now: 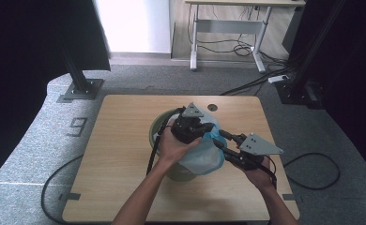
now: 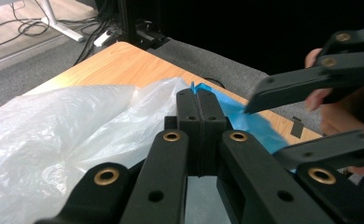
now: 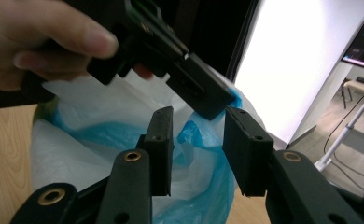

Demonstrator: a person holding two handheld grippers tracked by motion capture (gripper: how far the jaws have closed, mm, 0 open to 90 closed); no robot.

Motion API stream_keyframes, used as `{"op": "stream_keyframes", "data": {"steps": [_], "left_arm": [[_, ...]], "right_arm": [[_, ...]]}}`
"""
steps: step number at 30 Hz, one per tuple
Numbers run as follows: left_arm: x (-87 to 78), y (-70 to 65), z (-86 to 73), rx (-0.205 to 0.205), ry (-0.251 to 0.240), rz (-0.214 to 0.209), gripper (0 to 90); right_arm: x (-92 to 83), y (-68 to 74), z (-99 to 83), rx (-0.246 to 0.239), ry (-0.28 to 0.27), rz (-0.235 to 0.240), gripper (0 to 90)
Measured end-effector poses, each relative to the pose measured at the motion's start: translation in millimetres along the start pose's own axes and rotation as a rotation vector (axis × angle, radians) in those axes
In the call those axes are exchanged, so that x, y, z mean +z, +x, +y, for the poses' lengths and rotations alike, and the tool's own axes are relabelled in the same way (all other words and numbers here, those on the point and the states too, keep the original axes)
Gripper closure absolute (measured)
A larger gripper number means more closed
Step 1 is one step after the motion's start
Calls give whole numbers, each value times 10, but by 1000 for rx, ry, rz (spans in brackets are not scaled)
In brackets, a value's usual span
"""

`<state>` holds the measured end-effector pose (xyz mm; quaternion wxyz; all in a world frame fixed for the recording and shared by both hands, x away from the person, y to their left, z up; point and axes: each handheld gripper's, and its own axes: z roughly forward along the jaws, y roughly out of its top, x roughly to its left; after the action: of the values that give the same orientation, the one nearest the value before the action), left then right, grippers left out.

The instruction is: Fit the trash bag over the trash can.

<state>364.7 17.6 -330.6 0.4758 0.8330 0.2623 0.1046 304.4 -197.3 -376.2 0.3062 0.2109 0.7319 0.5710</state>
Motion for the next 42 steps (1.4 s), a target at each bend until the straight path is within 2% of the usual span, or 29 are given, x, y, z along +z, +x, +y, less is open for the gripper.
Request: {"op": "stream_keyframes", "data": {"steps": [3,8,11,12,13,15,17,22,23,24,25,26,27,28,29,32,33,34,38,42], "left_arm": [[0,8,-2,-6,1,-11,900],[4,23,-3,-17,3,-20,900],[10,28,-8,-20,1,-27,900],[10,28,-8,-20,1,-27,900],[9,29,-9,-23,0,-28,900],[1,37,-7,-26,-5,-27,900],[-12,57,-3,-33,-7,-22,900],[-40,120,-3,-59,-3,-12,900],[-55,151,-5,-66,-6,10,900],[-87,223,-12,-100,-17,0,900],[-108,259,-17,-117,-24,-1,900],[-108,259,-17,-117,-24,-1,900],[-157,322,-24,-139,-35,10,900],[-177,341,-25,-142,-40,17,900],[-177,341,-25,-142,-40,17,900],[-287,444,-32,-158,-57,52,900],[-330,486,-37,-166,-66,66,900],[-417,572,-55,-191,-90,80,900],[-605,736,-123,-236,-136,94,900],[-837,876,-229,-274,-186,99,900]], "right_arm": [[62,-5,-28,-1,23,3,634],[144,11,-67,-36,70,-14,646],[182,9,-84,-30,102,-49,741],[192,1,-87,-13,107,-61,787],[196,-8,-88,3,108,-66,838],[195,-26,-89,16,100,-63,883],[185,-24,-88,16,88,-55,889],[119,44,-68,-18,57,-42,890],[104,56,-62,-23,54,-36,890],[68,84,-45,-57,52,-23,890],[60,92,-38,-70,53,-21,890],[60,92,-38,-70,53,-21,890],[37,102,-19,-82,50,-11,890],[27,105,-12,-86,49,-8,890],[27,105,-12,-86,49,-8,890],[0,103,-9,-85,45,0,890],[-8,99,-11,-86,44,1,890],[-27,87,-22,-89,47,1,890],[-48,57,-51,-95,61,-10,890],[-70,-28,-114,-68,83,-23,890]]}}
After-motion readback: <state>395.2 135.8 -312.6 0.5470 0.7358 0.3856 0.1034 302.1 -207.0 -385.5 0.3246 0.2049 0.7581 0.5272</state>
